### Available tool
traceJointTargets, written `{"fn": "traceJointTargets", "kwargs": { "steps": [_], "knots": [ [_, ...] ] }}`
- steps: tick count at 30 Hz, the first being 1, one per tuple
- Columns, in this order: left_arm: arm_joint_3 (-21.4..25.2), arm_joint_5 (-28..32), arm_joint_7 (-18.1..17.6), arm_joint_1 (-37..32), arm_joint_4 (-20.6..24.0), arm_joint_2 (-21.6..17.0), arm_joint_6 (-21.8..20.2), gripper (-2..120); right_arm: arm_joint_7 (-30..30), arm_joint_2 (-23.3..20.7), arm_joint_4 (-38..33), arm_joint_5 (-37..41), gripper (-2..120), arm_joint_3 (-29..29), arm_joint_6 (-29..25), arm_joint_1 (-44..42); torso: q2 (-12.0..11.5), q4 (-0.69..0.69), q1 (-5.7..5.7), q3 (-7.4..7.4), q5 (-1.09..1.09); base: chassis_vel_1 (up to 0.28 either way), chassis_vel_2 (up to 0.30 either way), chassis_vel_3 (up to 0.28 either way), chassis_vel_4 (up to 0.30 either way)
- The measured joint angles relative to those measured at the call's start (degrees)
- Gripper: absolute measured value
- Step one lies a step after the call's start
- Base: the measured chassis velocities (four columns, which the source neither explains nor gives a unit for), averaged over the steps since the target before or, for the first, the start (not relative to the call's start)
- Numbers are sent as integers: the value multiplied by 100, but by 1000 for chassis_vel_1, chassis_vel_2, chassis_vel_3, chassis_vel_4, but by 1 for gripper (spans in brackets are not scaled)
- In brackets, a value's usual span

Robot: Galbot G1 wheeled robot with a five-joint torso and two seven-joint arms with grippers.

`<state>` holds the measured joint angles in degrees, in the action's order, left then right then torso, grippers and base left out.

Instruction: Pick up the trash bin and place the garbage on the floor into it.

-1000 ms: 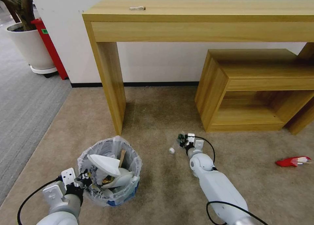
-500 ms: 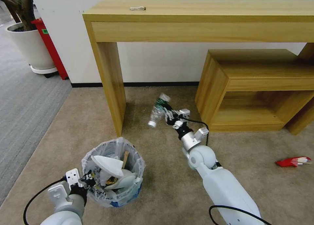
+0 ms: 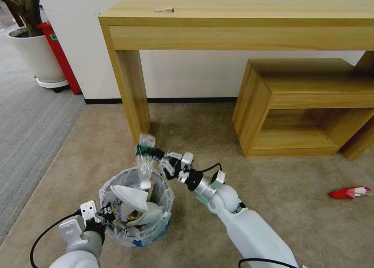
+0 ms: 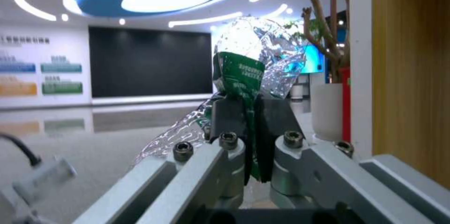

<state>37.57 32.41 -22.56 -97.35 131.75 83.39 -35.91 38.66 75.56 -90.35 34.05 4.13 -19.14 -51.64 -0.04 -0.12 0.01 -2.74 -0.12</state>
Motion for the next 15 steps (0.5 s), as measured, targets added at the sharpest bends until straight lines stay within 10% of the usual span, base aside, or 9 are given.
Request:
{"fn": "traceJointTargets", "kwargs": {
  "steps": [15],
  "knots": [
    [-46, 17, 8, 107, -100, -3, 1, 1, -108, -61, 378, -1904, 2, -65, -977, 300, 0, 0, 0, 0, 1, 0, 0, 0, 0]
  ]
}}
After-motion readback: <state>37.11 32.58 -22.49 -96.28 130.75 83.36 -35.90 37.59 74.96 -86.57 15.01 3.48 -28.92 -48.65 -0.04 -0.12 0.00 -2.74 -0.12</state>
